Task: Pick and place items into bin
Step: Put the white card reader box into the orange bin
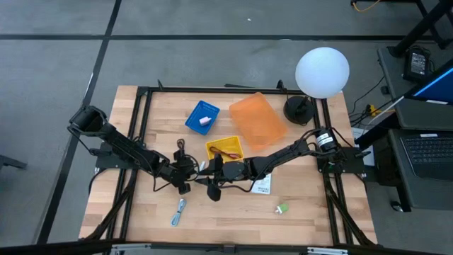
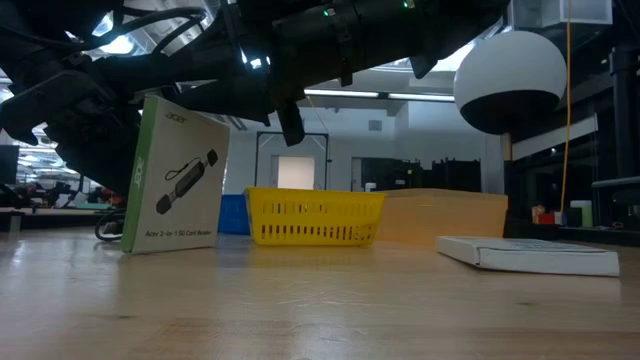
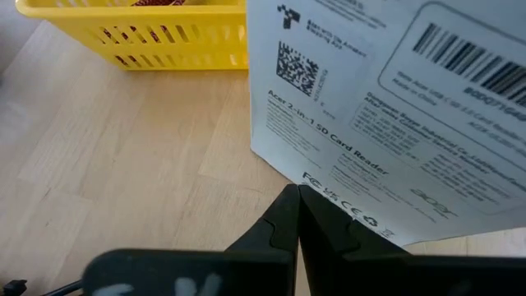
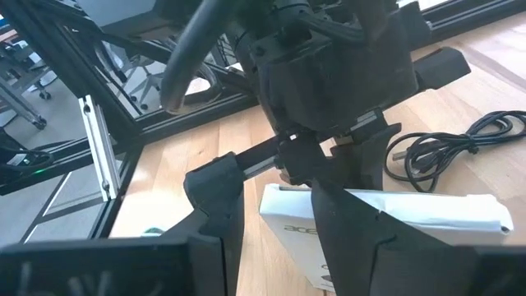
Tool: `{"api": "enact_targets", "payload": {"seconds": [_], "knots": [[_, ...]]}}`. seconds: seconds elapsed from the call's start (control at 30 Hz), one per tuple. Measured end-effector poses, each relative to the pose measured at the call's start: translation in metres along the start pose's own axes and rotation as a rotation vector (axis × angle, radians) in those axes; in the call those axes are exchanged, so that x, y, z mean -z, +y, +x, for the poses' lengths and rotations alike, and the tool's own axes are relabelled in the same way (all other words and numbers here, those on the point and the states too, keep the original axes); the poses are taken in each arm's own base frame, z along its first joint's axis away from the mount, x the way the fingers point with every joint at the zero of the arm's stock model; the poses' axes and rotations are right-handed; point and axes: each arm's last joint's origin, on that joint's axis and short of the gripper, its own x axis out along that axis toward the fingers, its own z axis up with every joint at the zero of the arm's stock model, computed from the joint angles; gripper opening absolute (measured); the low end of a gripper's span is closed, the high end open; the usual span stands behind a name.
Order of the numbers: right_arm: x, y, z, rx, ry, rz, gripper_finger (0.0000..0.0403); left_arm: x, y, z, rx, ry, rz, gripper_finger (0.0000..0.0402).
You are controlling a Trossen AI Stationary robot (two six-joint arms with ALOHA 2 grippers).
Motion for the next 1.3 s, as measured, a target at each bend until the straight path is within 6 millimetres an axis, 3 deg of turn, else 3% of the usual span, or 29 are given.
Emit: {"api": "enact_targets", "payload": {"seconds": [0.33, 1.3], "knots": [[-0.005, -0.01, 0.002, 0.025, -0.009, -0.003, 0.0126, 0.0, 0.0, 0.0, 0.0, -0.001, 0.0, 0.0003], [-0.005, -0.01, 0.002, 0.024, -0.011, -0.051, 0.0126, -0.003, -0.002, 0.0, 0.017, -0.026, -0.025, 0.0003]]}}
